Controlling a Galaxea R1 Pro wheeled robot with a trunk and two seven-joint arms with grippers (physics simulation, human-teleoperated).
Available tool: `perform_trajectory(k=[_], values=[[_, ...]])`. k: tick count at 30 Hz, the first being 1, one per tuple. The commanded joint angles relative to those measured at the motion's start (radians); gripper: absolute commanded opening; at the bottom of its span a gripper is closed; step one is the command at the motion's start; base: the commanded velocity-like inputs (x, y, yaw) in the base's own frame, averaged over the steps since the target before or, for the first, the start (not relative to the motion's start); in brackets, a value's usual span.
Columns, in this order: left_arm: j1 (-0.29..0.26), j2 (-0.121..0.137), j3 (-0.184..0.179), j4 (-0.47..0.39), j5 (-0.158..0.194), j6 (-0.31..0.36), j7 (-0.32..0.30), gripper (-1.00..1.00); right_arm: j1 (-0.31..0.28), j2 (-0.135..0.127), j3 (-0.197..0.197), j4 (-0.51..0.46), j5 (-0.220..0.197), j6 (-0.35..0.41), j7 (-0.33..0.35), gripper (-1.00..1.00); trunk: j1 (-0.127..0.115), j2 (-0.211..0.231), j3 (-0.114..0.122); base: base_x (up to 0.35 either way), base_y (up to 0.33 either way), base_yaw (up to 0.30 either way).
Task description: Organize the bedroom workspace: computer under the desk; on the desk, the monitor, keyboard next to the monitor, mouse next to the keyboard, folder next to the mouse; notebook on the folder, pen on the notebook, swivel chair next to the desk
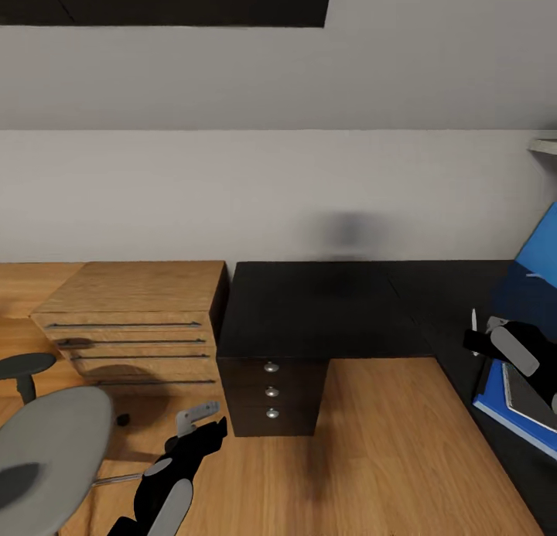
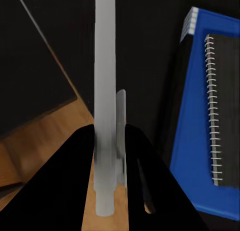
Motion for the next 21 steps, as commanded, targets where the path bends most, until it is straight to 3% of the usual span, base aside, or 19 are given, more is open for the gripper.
perform_trajectory(k=[1,12,19,21], values=[[-0.001,0.0,-0.001,-0.001,0.009,0.002,0.009,1.0,-0.001,-0.002,0.008,-0.001,-0.013,0.0,-0.009,-1.0,0.0,-0.001,-0.001,0.0,-0.139,-0.254],[0.0,0.0,-0.001,0.001,0.009,0.002,0.009,1.0,-0.001,-0.001,0.008,-0.001,-0.025,0.0,-0.01,-1.0,0.0,-0.001,0.005,0.0,-0.264,-0.276],[0.0,0.0,-0.002,-0.002,0.007,0.001,0.009,1.0,-0.001,0.002,0.013,0.001,-0.025,0.0,-0.01,-1.0,0.0,-0.001,0.005,0.0,-0.053,-0.171],[0.0,-0.001,-0.002,-0.006,0.007,0.0,0.011,1.0,-0.001,0.016,0.014,0.001,-0.024,-0.002,-0.007,-1.0,0.0,-0.001,0.005,0.0,-0.008,-0.031]])
